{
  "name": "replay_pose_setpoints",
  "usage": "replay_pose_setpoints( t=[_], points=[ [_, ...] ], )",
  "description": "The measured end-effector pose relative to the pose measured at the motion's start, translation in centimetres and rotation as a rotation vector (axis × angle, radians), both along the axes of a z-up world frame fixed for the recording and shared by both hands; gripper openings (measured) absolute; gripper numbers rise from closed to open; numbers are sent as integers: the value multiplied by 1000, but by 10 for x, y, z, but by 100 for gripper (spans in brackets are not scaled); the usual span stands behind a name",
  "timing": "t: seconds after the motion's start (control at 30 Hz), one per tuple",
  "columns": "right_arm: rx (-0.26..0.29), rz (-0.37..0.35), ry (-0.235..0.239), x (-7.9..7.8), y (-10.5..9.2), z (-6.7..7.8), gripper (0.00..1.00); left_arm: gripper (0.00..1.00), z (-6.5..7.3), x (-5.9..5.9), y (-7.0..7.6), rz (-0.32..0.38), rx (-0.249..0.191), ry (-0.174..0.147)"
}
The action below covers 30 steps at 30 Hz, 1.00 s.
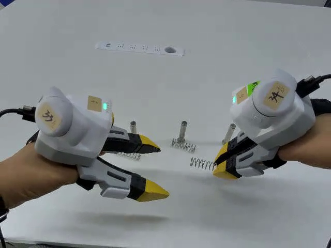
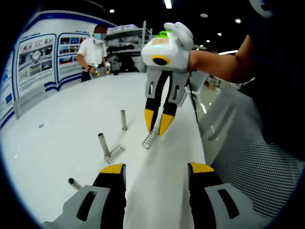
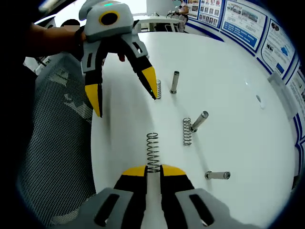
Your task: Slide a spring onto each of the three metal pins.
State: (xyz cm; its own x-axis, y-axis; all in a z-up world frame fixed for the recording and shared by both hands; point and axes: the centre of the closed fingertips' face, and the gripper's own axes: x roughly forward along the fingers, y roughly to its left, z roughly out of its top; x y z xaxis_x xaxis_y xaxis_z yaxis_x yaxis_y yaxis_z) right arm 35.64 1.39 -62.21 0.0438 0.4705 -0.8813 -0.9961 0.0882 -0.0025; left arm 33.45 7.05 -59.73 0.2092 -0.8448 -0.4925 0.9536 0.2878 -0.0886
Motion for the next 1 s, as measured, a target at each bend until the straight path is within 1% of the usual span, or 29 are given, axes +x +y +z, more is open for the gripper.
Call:
replay_pose_setpoints(
  t=[0.27,0.53,0.73,1.0],
  points=[
    [12,35,-6,-4,11,6,11,45,2,4,-12,-26,-8,-15],
    [19,67,-12,-10,21,10,11,35,1,7,-18,-40,-5,-38],
    [23,83,-15,-13,26,13,11,28,-2,6,-21,-56,7,-55],
    [23,97,-14,-17,28,13,11,18,-6,3,-23,-86,27,-75]
  ],
)
